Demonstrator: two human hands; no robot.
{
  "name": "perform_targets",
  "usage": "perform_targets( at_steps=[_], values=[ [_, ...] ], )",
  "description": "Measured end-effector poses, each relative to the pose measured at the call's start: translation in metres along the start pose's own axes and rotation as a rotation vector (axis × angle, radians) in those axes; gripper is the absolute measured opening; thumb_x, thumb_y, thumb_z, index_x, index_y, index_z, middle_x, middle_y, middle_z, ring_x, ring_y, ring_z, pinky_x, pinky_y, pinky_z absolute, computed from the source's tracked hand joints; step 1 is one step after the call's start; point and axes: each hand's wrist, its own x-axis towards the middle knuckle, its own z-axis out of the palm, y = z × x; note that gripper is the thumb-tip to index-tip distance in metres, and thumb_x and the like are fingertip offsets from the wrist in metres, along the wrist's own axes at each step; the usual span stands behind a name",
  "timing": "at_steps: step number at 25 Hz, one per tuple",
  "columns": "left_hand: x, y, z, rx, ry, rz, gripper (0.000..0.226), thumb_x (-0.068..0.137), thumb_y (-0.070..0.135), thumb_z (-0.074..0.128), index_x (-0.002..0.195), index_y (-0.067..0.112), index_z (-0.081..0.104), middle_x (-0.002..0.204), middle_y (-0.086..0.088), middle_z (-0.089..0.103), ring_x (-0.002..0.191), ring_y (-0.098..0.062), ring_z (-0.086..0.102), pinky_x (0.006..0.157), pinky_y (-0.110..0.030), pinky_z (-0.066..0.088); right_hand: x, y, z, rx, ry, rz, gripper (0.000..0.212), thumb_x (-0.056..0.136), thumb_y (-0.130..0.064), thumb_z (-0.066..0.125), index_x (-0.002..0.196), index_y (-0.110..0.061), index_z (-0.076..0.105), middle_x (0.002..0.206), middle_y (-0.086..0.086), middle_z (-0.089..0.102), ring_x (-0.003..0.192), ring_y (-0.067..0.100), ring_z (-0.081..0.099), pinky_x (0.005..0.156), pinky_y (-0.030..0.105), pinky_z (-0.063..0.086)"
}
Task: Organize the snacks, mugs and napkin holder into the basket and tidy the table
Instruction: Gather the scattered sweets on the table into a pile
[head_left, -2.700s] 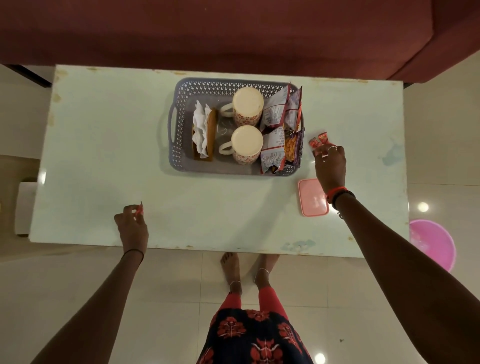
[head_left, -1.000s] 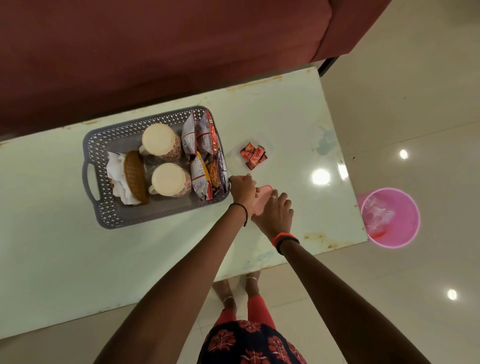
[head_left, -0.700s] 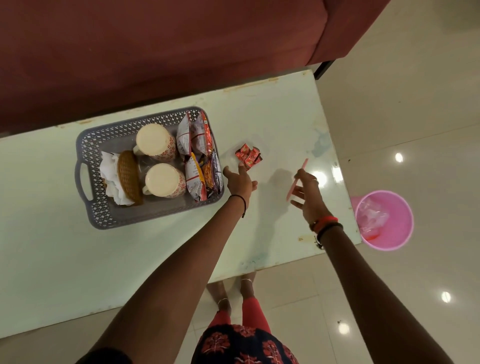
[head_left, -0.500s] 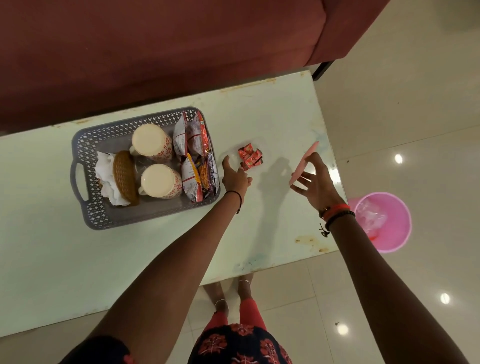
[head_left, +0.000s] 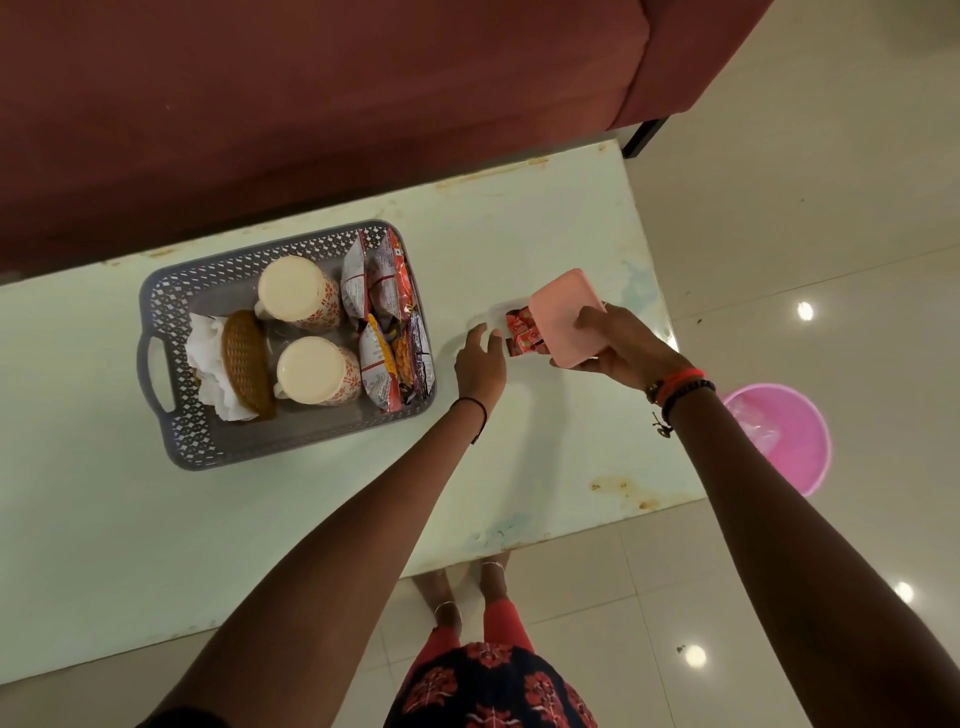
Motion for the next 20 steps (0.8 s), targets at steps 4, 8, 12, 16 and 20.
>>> perform_targets(
  at_steps=[4,8,12,16,20],
  values=[
    [0.005,0.000,-0.003,0.054,0.074,0.076,0.036,0.099,0.025,0.034,0.124,0.009,0.055,0.122,-0.026,0.056,0.113,-0.036,0.053,0.092,-0.027,0.041,0.003,-0.016,-0.002,-0.411,0.062,-0.058,0.039,0.092,-0.003,0.051,0.129,-0.003,0.040,0.131,0.023,0.053,0.105,0.046,0.063,0.094,0.055,0.050],
    [0.005,0.001,-0.004,0.016,0.069,0.074,0.040,0.100,0.030,0.032,0.123,0.006,0.055,0.117,-0.029,0.057,0.111,-0.041,0.055,0.095,-0.051,0.047,0.005,-0.028,0.000,-0.574,0.098,-0.046,0.040,0.090,-0.001,0.052,0.129,0.001,0.044,0.127,0.024,0.055,0.103,0.039,0.062,0.094,0.049,0.051],
    [0.005,0.003,-0.003,0.035,0.114,0.129,0.043,0.100,0.030,0.031,0.105,-0.002,0.059,0.103,-0.027,0.064,0.101,-0.040,0.058,0.088,-0.043,0.043,0.010,-0.031,0.002,-0.632,0.252,-0.112,0.049,0.080,0.003,0.067,0.124,0.004,0.046,0.110,0.015,0.052,0.096,0.027,0.056,0.081,0.041,0.054],
    [0.009,0.001,-0.005,0.061,0.078,0.148,0.043,0.097,0.039,0.041,0.108,0.002,0.060,0.107,-0.020,0.065,0.100,-0.031,0.061,0.081,-0.032,0.042,0.020,-0.027,0.001,-0.773,0.255,-0.152,0.038,0.083,-0.001,0.062,0.119,0.002,0.049,0.105,0.012,0.054,0.098,0.027,0.053,0.071,0.037,0.053],
    [0.011,-0.003,-0.005,0.065,0.069,0.164,0.043,0.091,0.039,0.054,0.118,0.006,0.056,0.119,-0.016,0.061,0.097,-0.019,0.056,0.081,-0.023,0.039,0.032,-0.016,-0.001,-0.961,0.424,-0.215,0.046,0.082,-0.008,0.065,0.126,-0.005,0.052,0.122,0.015,0.060,0.115,0.030,0.054,0.090,0.035,0.047]
  ],
)
